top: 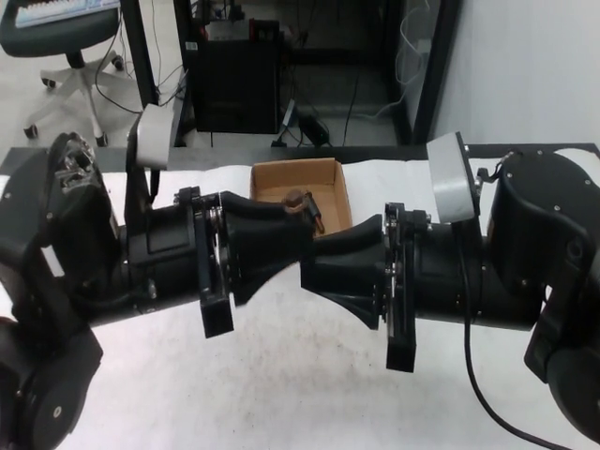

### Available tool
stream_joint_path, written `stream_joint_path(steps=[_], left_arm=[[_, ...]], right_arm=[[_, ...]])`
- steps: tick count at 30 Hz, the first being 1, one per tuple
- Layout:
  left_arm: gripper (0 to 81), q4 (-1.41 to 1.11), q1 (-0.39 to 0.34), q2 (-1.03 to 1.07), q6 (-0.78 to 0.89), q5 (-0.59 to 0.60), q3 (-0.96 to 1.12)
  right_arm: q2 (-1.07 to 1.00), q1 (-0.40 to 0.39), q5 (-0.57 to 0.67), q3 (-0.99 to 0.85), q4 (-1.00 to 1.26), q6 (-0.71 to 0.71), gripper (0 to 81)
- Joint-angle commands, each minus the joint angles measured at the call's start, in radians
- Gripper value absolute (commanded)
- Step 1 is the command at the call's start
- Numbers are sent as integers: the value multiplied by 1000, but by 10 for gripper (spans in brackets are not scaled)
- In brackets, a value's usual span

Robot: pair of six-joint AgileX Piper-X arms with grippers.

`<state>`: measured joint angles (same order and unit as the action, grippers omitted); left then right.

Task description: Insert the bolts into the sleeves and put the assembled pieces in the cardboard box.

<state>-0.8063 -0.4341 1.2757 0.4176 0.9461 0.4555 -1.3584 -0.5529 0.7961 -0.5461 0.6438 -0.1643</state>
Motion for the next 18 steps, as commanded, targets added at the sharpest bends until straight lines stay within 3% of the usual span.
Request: stream_joint_path(steps=[1,3,14,18], left_arm=[[546,3,0,-6,35,37,1],[613,3,6,-6,57,37,1],[606,3,69,-6,85,37,1],[493,3,142,-6,80,35,1]], right_arm=[[13,13,8,-7,27,0,8],[13,16,22,-7,27,0,8],[13,16,26,-7,27,0,8],[13,16,26,-7,27,0,8]])
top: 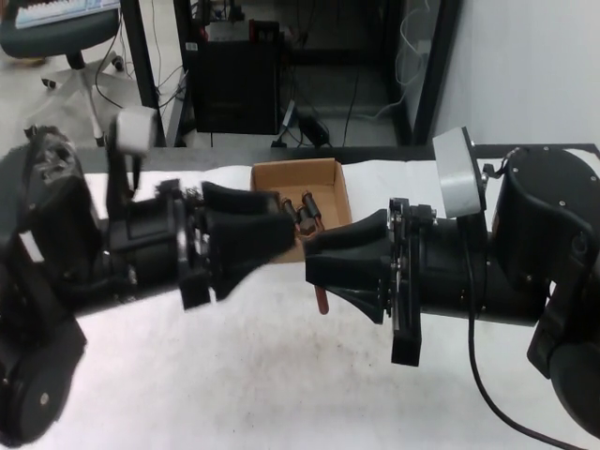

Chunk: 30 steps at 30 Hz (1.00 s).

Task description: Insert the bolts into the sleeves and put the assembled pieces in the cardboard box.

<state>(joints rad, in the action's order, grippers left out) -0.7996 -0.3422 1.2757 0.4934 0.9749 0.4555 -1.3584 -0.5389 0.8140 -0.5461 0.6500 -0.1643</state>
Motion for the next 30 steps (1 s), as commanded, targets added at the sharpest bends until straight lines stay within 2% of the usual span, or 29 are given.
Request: stream_joint_path(steps=[1,4,5,6,9,12,17,21,30], left_arm=[[431,-3,74,-6,5,5,1],[202,-3,134,-6,5,7,1],[82,-3,152,-6,8,7,1],[8,-3,166,-6,7,7,1],[3,-6,195,-6,-2,18,1],[3,-4,212,-6,4,55,-2],[3,-4,212,-13,5,51,-50],[3,-4,212,-57,5,4,-117],[3,-4,212,-297,21,-55,-238]], right_arm=[[13,2,9,-7,21,0,8],[13,2,5,-7,21,0,8],[13,2,-2,-7,21,0,8],[13,2,-17,-7,21,0,8],[13,2,-115,-7,21,0,8],[13,3,-266,-36,-50,16,8],[-34,15,-417,-199,-372,219,8],[-168,45,-570,-388,-605,267,8],[-508,110,-680,-745,-770,270,8]])
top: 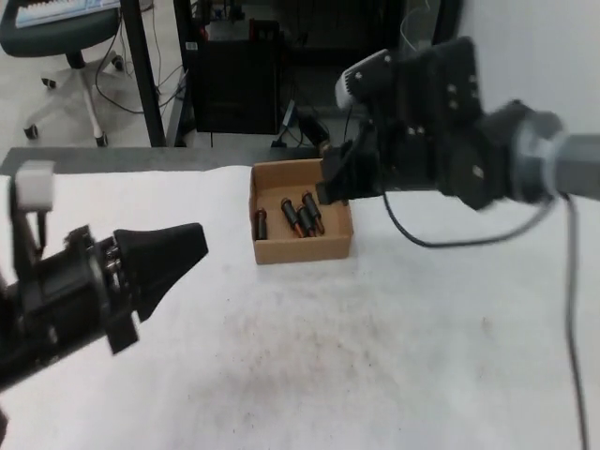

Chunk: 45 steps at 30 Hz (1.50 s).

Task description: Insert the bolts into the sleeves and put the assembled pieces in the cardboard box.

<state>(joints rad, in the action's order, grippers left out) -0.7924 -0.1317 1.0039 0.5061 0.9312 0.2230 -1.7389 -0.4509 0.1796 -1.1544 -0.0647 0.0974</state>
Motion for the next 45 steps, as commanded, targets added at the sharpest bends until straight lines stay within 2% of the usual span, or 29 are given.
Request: stream_joint_path(steps=[1,12,27,30,34,37,43,45], left_arm=[[3,-11,2,-57,25,-12,-13],[3,44,2,-264,64,-41,-26],[3,84,2,-266,62,-41,-26],[3,84,2,-266,62,-41,-26],[3,84,2,-266,62,-41,-26],[3,84,2,-266,62,-39,-26],[3,84,2,-266,62,-36,-26],[3,84,2,-266,62,-36,-26]], right_arm=[[-159,24,-54,-169,-65,8,8],[-372,23,-54,-400,-119,-25,8],[-393,23,-54,-424,-80,-22,3],[-393,23,-54,-424,-76,-19,78],[-393,23,-54,-424,-76,-14,232],[-393,27,-70,-424,-76,-14,305],[-393,42,-81,-424,-82,-21,316],[-390,42,-96,-424,-94,-35,294]])
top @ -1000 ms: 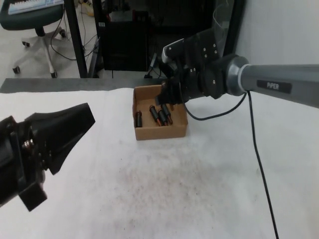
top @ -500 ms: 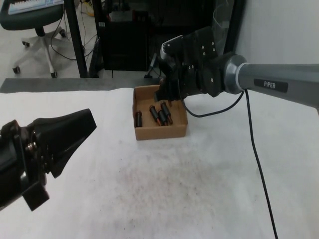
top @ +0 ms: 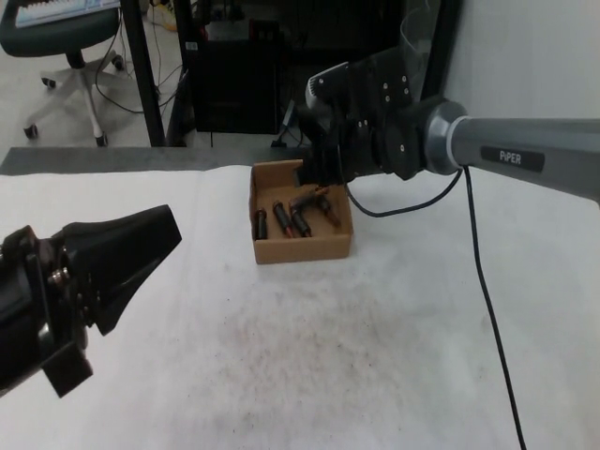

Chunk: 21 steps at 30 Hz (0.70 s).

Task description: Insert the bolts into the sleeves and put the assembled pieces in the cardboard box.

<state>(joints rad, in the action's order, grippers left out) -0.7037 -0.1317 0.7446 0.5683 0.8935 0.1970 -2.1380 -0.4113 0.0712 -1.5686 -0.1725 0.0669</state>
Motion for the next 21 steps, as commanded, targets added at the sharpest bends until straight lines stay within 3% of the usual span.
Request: stream_joint_path(steps=[1,4,5,12,16,21], left_arm=[[3,-5,2,-6,0,2,0],[3,-5,2,-6,0,2,0],[3,-5,2,-6,-2,2,0],[3,-5,2,-6,-52,-2,0],[3,-5,2,-6,-52,-95,0],[3,10,2,-6,-133,-176,-2]], right_arm=[[12,3,-16,-10,-3,-7,253],[30,3,-101,-10,-52,-7,24],[37,6,-114,-10,-66,0,4],[123,5,-118,8,-219,21,8],[229,5,-118,67,-212,10,8],[400,16,-33,230,-140,-59,8]])
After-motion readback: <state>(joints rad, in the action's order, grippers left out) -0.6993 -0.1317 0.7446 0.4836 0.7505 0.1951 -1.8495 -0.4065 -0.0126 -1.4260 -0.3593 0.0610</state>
